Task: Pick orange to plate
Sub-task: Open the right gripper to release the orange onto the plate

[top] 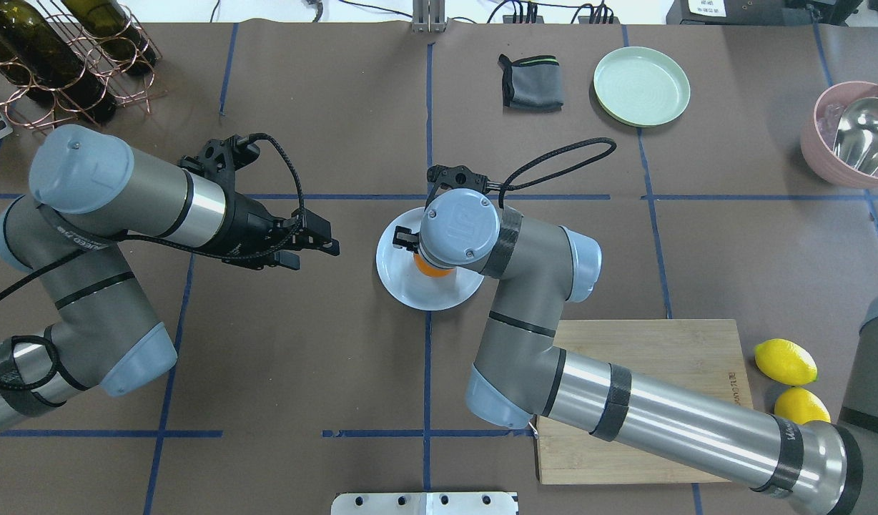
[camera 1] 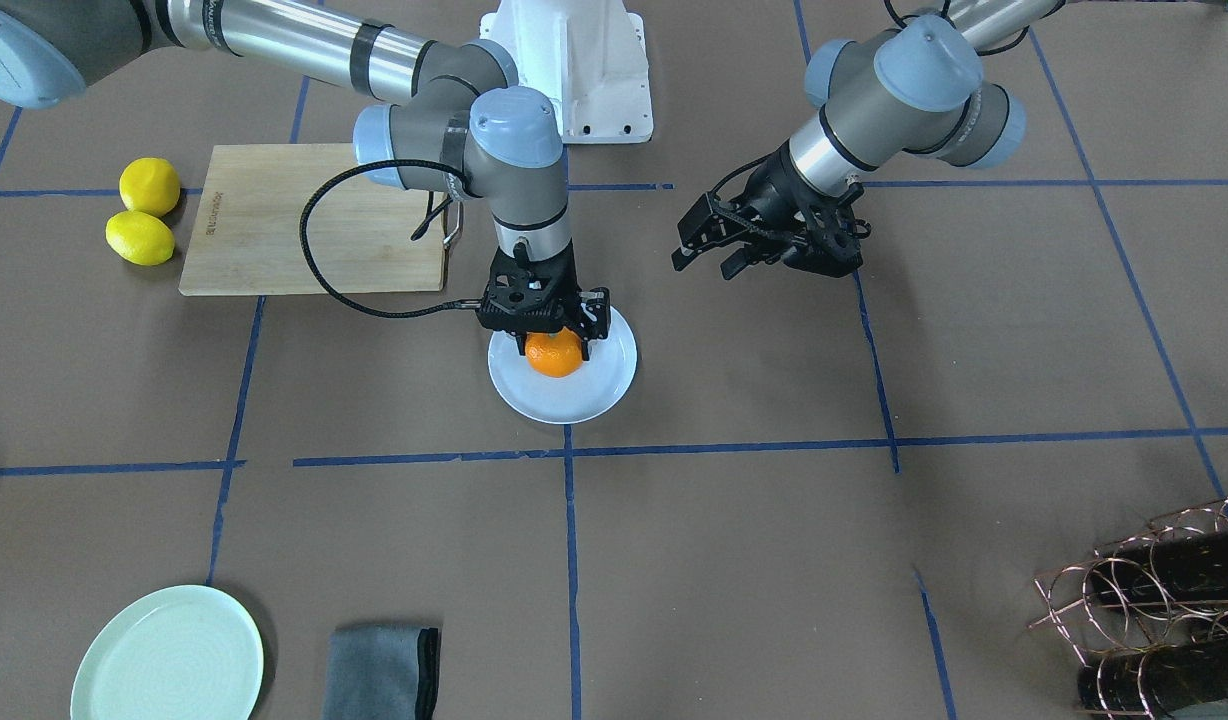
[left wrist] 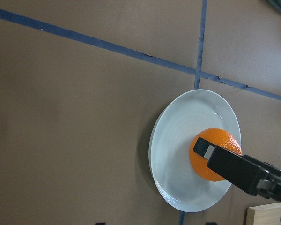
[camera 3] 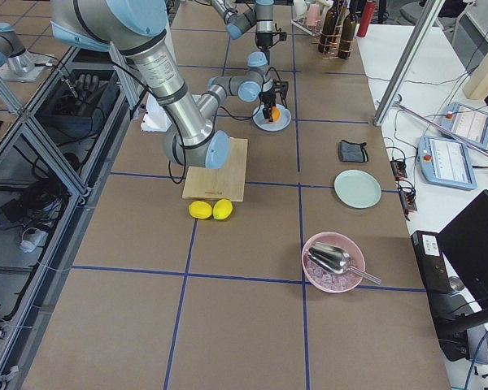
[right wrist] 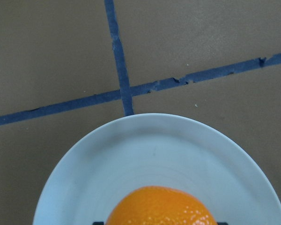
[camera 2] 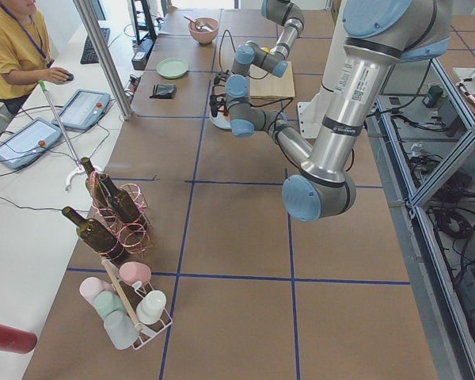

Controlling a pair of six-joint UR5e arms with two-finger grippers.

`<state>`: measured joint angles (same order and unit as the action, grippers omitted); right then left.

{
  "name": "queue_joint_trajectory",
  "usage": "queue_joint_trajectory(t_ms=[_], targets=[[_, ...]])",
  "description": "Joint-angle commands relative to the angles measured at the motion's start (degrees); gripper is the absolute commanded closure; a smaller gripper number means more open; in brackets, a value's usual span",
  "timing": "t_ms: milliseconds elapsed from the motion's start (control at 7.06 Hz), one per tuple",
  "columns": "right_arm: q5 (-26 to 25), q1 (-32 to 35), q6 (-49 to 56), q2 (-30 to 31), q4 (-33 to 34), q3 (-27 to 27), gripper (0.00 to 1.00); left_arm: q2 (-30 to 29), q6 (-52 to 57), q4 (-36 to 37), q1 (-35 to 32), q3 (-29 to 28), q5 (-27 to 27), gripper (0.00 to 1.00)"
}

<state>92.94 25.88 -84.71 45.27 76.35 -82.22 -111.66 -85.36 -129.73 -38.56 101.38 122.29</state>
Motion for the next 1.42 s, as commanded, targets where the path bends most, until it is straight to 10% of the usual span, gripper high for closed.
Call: queue_joint_trajectory(t_ms=[0, 142, 283, 850, 1275], targets=[[-0.2, 0.0, 0.2, -0.2, 0.0, 0.7, 0.65, 0.0, -0.1, 0.0, 0.0, 0.1, 0.0, 0.23], [-0.2, 0.0, 0.3, -0.6, 0.0, 1.4, 0.54, 0.0, -0.1, 0.0, 0.0, 0.1, 0.0, 0.23], [-0.2, 0.0, 0.2, -1.3, 0.1, 1.8, 0.03, 0.0, -0.2, 0.0, 0.0, 0.3, 0.0, 0.23], [0.6, 0.0, 1.0, -0.4, 0.2, -1.8, 0.00, 0.6, -0.2, 0.0, -0.1, 0.7, 0.0, 0.23], [13.2, 8.1, 1.4, 15.6, 0.6, -23.1, 0.00, 6.9, 2.5, 0.0, -2.6, 4.7, 2.4, 0.22]])
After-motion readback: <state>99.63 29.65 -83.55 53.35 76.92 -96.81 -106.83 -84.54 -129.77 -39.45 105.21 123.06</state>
